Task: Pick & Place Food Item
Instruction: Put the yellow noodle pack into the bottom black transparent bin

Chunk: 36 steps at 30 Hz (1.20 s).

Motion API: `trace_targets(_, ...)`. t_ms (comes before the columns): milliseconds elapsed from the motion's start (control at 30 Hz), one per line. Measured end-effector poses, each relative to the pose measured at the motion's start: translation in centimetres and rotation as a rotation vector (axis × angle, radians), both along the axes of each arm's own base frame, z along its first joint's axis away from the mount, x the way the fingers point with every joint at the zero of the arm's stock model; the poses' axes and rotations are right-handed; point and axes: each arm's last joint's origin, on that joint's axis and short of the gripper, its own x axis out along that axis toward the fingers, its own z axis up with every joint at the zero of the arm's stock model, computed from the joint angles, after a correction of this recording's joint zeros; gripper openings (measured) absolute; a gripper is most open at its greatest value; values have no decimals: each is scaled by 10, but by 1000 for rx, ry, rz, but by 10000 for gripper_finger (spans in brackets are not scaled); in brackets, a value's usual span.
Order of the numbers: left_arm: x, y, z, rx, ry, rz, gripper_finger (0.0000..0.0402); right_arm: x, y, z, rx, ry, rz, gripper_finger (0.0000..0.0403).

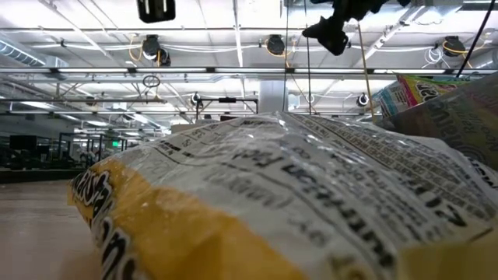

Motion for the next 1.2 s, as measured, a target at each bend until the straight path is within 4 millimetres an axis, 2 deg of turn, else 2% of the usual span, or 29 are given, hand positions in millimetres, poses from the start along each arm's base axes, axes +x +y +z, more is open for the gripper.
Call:
trace_targets(233,14,-47,-35,-112,185,-208,161,5,5,-32,101,-30,-33,251)
trace_targets(367,20,-68,-48,-112,216,-282,161,5,11,-45,194,-37,-57,251)
trace_targets(500,29,-85,-63,-95,243,-308,161,6,25,-57,261,-85,-48,251)
trace_targets(667,50,-103,-92,-98,265,-288,161,5,52,-64,286,-203,-34,251)
trace_targets(900,83,-120,-139,-157,284,-198,161,-4,102,-51,351,-312,127,251)
trace_targets(1067,88,-122,-165,-152,379,-162,161,-20,140,-46,301,-363,156,251)
trace_targets(1200,89,-120,-175,-131,424,-112,161,-30,158,-46,271,-380,132,251)
